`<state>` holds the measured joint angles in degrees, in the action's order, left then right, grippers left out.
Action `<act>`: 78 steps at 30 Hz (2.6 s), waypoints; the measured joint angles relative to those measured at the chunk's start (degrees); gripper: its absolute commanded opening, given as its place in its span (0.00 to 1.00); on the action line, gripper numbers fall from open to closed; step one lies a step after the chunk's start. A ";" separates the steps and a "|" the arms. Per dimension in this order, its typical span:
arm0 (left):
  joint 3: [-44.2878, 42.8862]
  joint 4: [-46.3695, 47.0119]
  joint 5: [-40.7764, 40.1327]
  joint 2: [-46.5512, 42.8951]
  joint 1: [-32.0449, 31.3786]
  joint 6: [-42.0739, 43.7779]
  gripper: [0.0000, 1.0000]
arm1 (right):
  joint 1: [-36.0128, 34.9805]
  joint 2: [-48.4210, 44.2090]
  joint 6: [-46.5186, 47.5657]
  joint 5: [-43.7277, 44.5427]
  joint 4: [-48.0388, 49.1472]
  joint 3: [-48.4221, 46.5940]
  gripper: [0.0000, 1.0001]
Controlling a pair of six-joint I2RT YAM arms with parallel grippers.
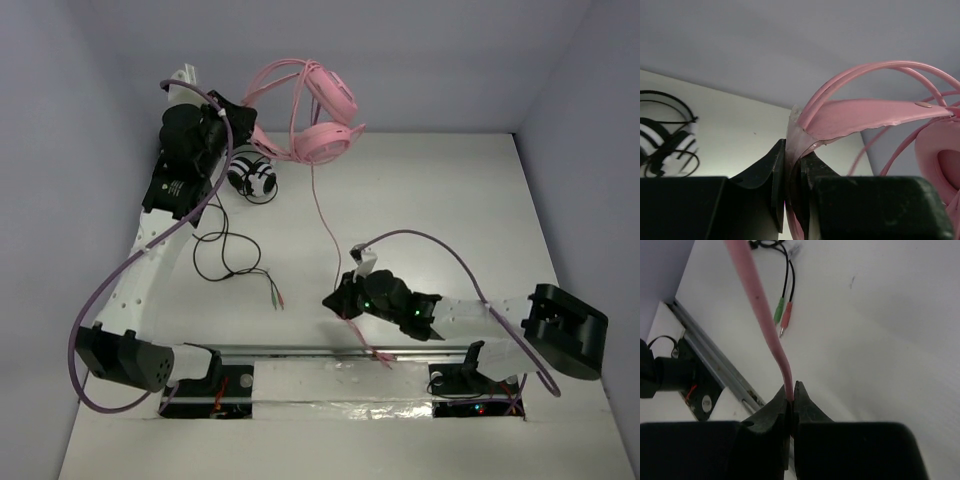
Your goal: Wrap the headphones
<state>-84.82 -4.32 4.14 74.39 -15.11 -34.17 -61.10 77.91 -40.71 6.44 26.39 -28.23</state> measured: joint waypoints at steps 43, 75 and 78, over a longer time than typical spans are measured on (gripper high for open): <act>18.10 -12.79 -27.54 11.17 -25.38 24.22 0.00 | -8.15 -14.56 24.02 24.06 -73.96 -50.80 0.00; 27.39 6.78 33.07 -10.49 -9.03 20.96 0.00 | 8.59 -24.02 21.59 15.50 -47.21 -25.88 0.00; 27.93 10.69 36.04 -10.49 -7.72 17.55 0.00 | 8.63 -24.24 20.31 11.78 -42.07 -23.91 0.00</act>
<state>-56.88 6.37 40.18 63.90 -22.83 -16.62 -52.47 53.67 -20.40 18.22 -15.68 -52.14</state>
